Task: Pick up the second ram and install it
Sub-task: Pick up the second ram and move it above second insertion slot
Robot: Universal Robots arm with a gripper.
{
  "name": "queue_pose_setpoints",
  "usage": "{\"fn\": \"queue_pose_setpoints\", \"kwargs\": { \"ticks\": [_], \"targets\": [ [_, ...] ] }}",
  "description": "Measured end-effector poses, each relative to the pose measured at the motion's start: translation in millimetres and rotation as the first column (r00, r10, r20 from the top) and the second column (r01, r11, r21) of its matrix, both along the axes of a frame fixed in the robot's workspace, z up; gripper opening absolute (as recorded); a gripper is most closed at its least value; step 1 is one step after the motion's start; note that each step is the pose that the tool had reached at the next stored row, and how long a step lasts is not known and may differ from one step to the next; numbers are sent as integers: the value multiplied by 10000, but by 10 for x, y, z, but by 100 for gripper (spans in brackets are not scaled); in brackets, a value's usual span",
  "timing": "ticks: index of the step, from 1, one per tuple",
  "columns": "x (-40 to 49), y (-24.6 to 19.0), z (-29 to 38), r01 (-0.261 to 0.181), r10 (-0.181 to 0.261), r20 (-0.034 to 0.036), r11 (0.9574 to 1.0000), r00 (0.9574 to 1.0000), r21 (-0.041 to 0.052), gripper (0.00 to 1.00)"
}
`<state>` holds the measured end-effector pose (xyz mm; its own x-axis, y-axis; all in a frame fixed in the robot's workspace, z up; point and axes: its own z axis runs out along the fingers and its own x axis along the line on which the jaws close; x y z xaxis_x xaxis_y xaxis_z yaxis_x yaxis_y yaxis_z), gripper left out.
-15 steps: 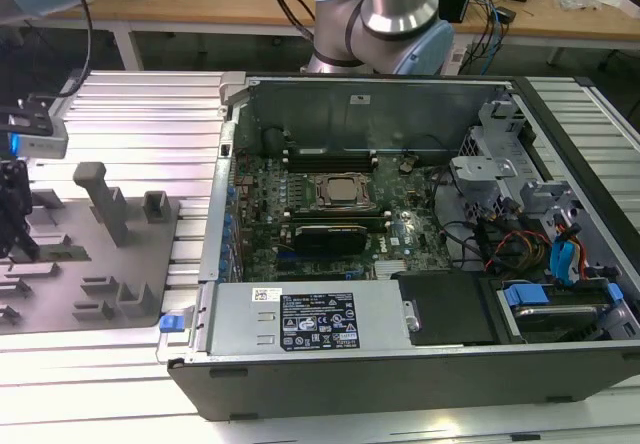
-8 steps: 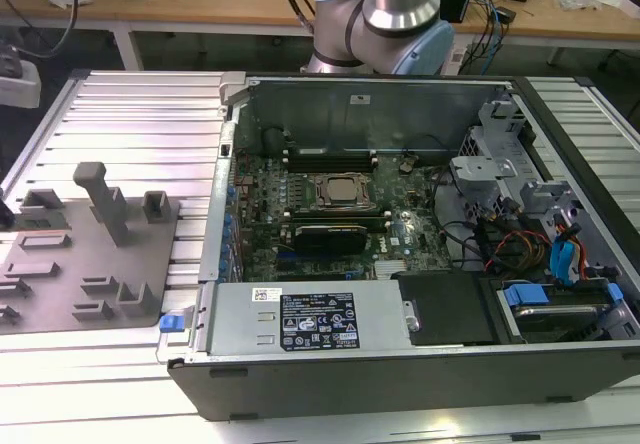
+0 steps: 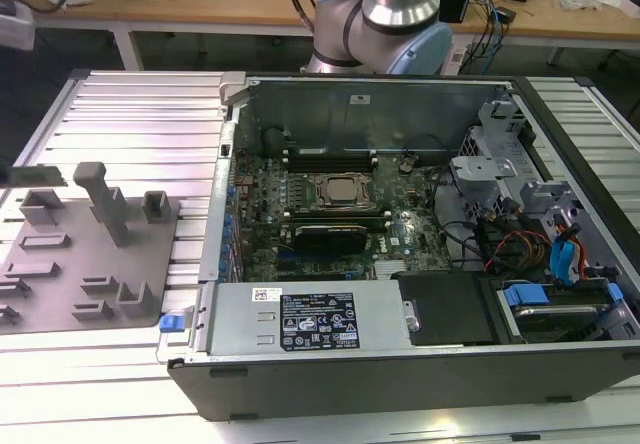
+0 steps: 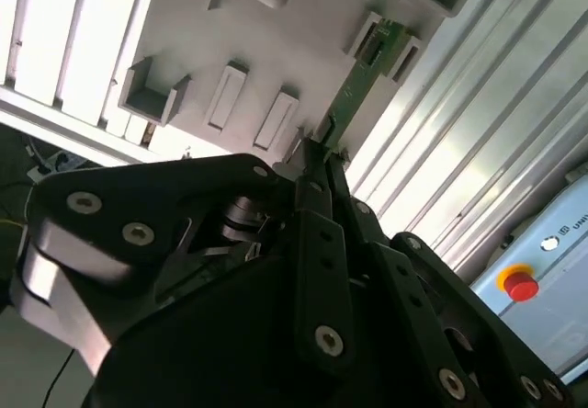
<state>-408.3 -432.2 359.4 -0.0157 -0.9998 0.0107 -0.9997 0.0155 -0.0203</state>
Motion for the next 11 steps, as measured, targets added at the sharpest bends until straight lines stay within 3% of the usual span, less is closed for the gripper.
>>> {"fn": "queue_pose_setpoints", "kwargs": {
  "ticks": [1, 6, 11],
  "targets": [
    [0, 19, 90, 0, 0, 0, 10000, 10000, 0, 14],
    [1, 50, 306, -8, 8, 1, 10000, 10000, 0, 14],
    [0, 52, 341, -13, 13, 0, 10000, 10000, 0, 14]
  ]
}}
